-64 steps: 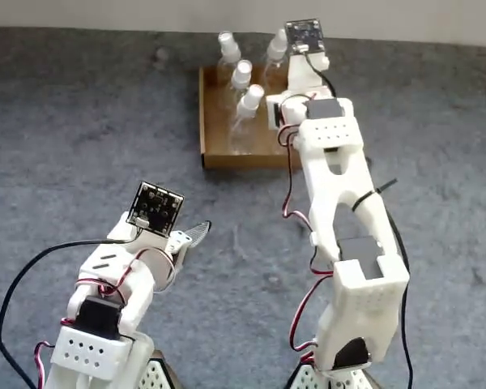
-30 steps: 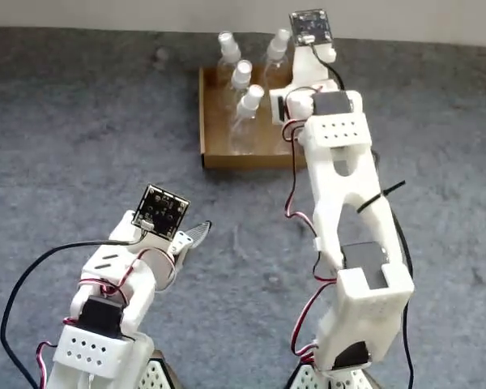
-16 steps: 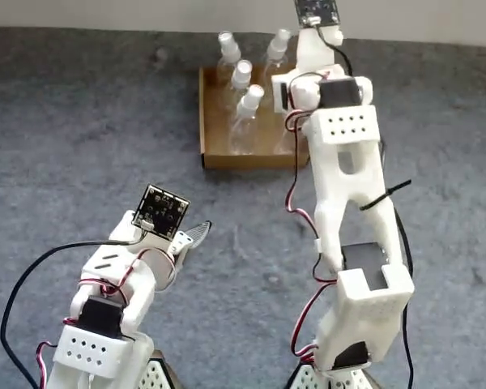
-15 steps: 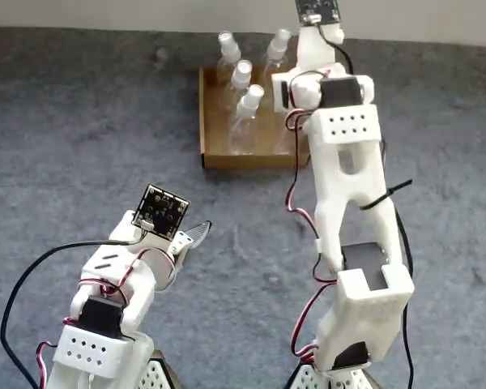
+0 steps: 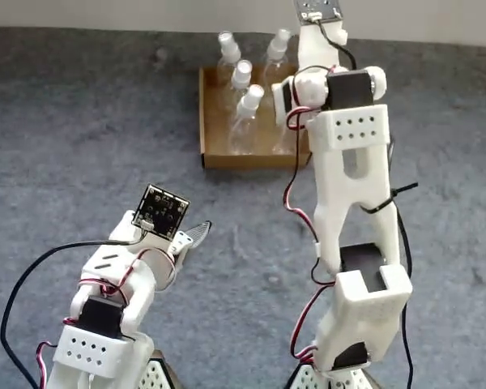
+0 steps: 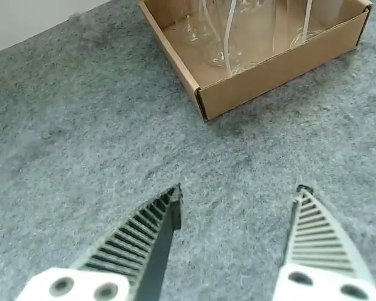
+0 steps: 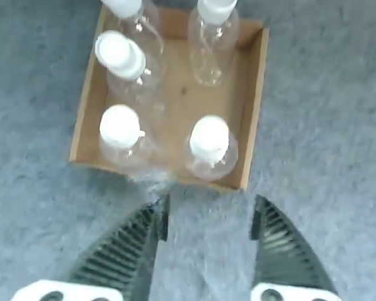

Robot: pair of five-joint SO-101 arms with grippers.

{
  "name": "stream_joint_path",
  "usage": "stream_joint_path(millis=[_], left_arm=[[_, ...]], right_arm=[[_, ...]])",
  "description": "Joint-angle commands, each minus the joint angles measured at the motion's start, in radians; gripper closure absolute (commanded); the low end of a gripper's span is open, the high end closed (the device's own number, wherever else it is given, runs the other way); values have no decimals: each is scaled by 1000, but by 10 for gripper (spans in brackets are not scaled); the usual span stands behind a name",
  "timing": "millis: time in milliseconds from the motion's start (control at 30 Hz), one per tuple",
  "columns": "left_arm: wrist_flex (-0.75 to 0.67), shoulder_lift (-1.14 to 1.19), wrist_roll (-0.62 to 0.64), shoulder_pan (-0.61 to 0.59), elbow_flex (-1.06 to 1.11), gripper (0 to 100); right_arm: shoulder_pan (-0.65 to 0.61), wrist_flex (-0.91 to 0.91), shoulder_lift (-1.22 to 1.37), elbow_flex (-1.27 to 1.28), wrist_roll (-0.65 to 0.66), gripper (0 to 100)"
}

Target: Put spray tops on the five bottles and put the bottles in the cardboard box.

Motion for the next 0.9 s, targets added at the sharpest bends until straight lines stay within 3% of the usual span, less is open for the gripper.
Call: stream_joint_path(millis=[0,233,367,600,867], left_arm=[[-23,5,-8,-18,-7,783],[-26,5,-9,-18,7,783],[-23,5,-9,-18,7,783],[-23,5,-8,-18,8,783],[-23,5,-5,-18,7,783]], right_arm=[[-15,87,-73,-96,-5,925],[-8,113,-108,-105,-5,995],[-13,113,-229,45,-5,995],[-15,79,-498,444,-3,995],[-13,-127,-819,1099,-3,995]])
